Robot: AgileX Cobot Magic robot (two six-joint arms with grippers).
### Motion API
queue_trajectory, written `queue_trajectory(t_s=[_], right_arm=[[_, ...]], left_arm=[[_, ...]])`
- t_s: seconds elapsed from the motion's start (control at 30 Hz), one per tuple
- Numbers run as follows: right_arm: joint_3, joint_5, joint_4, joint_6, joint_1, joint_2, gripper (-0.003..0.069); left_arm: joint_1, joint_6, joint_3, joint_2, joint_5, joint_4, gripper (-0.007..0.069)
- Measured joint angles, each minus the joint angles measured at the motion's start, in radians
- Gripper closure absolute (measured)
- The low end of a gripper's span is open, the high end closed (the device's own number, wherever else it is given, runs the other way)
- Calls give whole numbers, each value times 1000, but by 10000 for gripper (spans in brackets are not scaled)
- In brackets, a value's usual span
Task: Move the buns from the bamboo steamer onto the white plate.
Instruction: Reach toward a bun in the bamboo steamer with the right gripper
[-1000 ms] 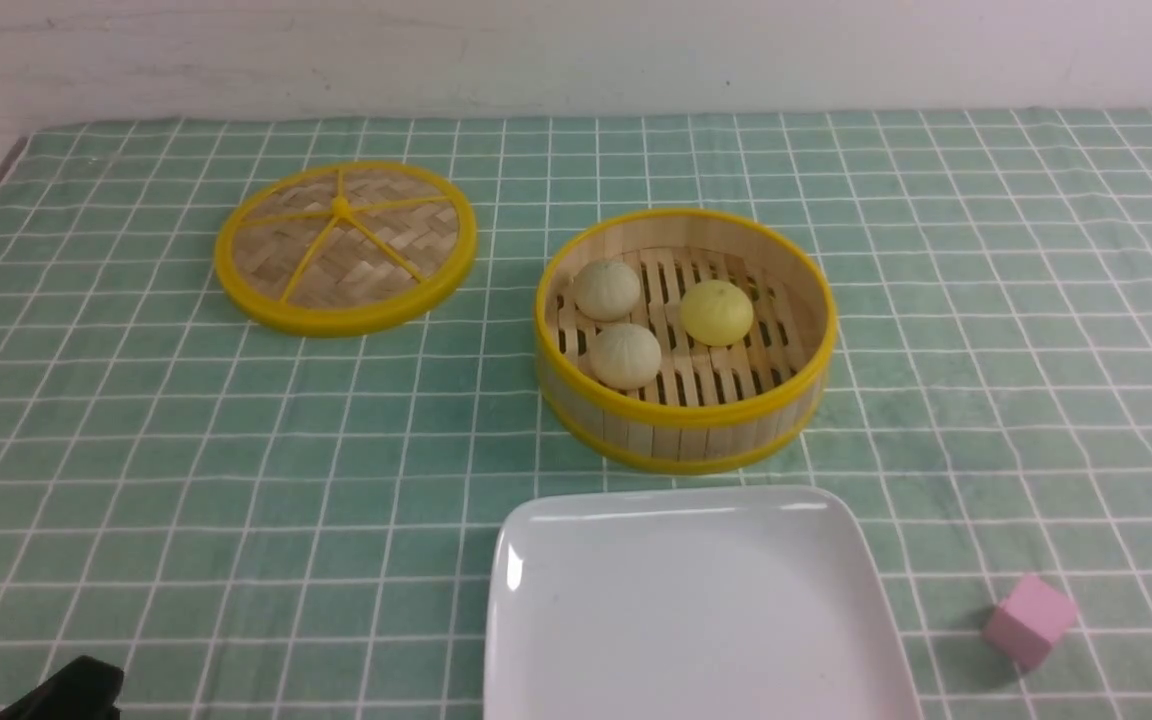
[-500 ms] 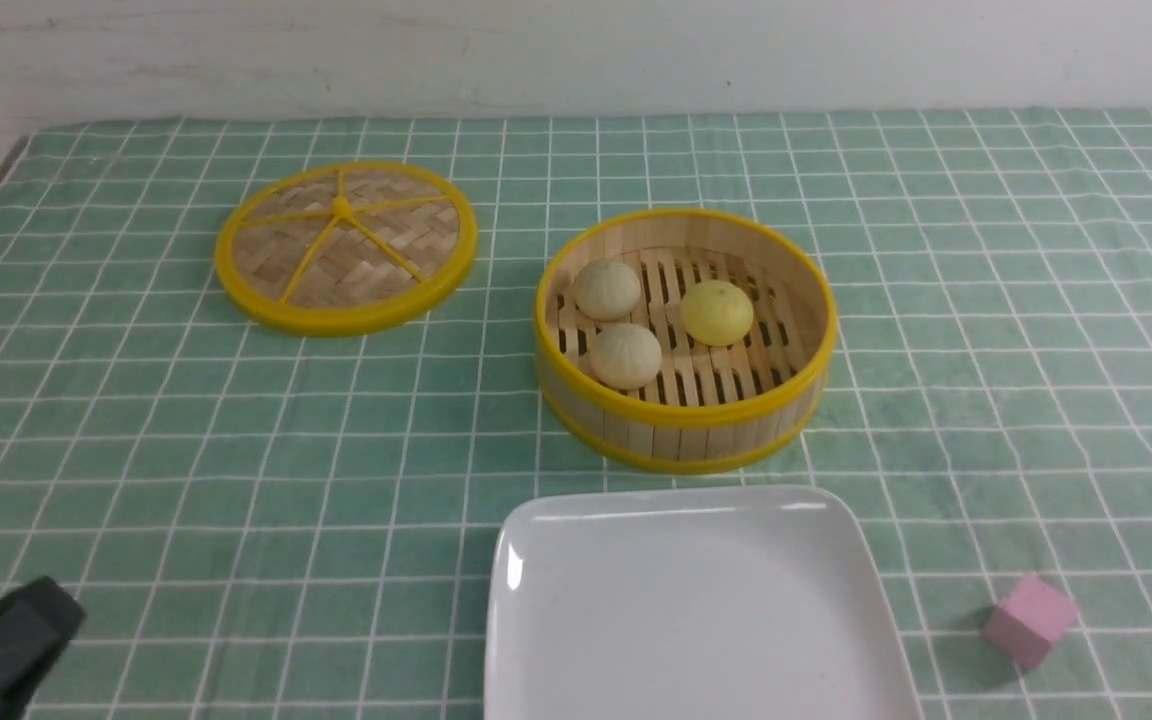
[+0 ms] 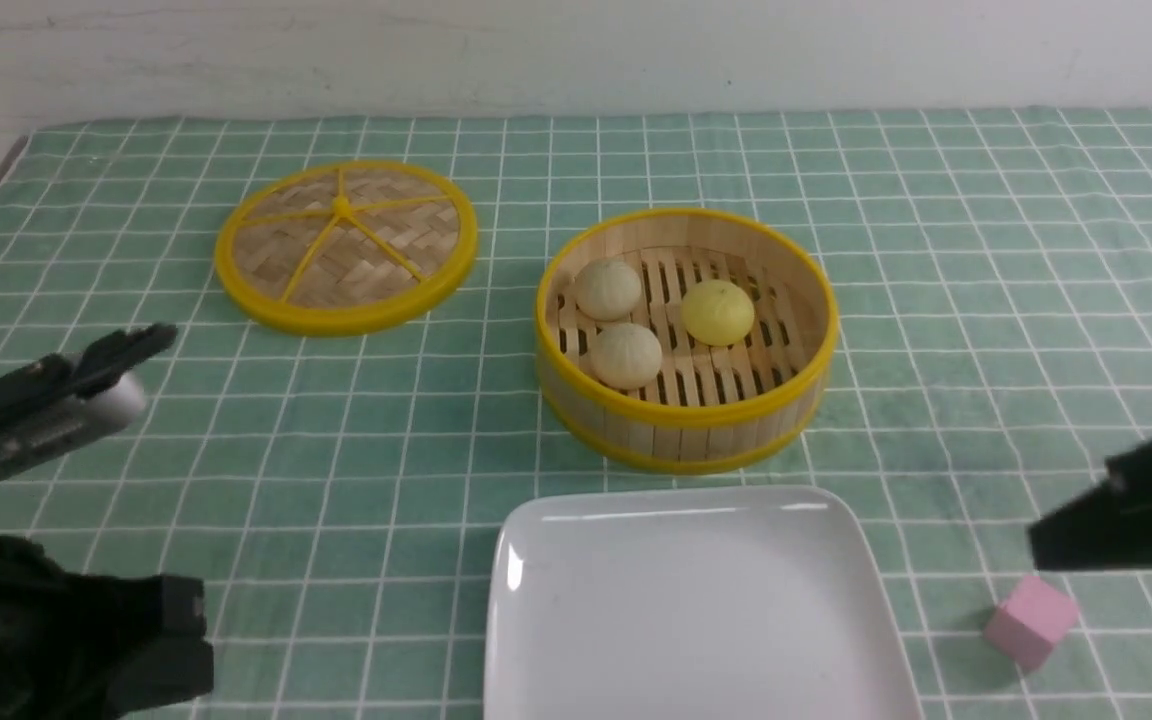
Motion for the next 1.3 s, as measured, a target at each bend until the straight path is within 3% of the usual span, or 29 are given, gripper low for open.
queue_trajectory(t_s=[0.07, 0.13, 0.3, 0.43, 0.57, 0.6, 0.7, 0.87, 1.0, 1.1, 1.17, 1.3], right_arm=[[-73, 1, 76, -73, 69, 117, 654], [-142, -6, 69, -83, 125, 198, 654], [-397, -104, -100, 36, 253, 443, 629], [-511, -163, -198, 126, 281, 545, 584], [-698, -220, -372, 227, 296, 706, 449], [-698, -222, -377, 229, 296, 706, 449], [-809, -285, -434, 248, 296, 821, 340], [-843, -386, -443, 250, 296, 906, 299], [-843, -449, -447, 250, 296, 953, 330], [-844, -463, -447, 250, 296, 963, 424], [-845, -461, -447, 250, 296, 958, 557], [-845, -393, -447, 250, 296, 905, 647]], left_arm=[[0, 4, -16, 49, -10, 0, 623], [0, 4, -18, 74, -19, 0, 621], [0, 4, -19, 102, -39, 0, 616], [0, 4, -19, 105, -50, 0, 612], [0, 4, -19, 106, -69, 0, 605], [0, 4, -19, 106, -69, 0, 605], [0, 4, -19, 106, -79, 0, 601], [0, 4, -19, 106, -83, 0, 592], [0, 4, -19, 106, -83, 0, 587], [0, 4, -19, 106, -83, 0, 584], [0, -5, -19, 106, -83, 0, 582], [0, -16, -19, 106, -83, 0, 580]])
